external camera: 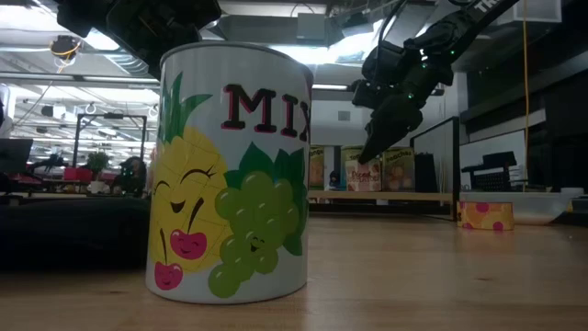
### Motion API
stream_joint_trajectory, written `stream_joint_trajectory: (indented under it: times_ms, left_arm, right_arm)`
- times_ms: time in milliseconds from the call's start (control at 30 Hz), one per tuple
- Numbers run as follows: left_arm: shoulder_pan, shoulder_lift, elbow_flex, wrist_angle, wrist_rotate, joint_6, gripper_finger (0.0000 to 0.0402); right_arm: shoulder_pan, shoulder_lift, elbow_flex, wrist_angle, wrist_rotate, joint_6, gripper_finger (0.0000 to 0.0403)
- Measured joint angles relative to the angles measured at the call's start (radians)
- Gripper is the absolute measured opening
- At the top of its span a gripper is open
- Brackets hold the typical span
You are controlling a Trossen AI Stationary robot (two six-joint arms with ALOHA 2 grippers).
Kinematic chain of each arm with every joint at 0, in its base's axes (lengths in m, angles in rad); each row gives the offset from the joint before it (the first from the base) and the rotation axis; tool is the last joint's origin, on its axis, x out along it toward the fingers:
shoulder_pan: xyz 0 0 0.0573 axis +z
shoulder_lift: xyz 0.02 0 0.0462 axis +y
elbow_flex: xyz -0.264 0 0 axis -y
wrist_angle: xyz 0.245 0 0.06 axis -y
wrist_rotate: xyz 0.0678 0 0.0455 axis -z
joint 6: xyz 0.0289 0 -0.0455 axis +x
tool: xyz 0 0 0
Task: Pick and place cans onto a shelf
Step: Put the small canned tomatoes on the shelf, then put the canned pineapple on the shelf
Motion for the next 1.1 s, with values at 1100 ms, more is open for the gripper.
stream_joint_trajectory:
  times_ms: [1100]
  left_arm:
    - [0.000,0.000,0.000,0.000,0.000,0.000,0.0041]
  right_arm:
    - [0.143,0.001,0.216,-0.466,-0.011,0.141,0.0062]
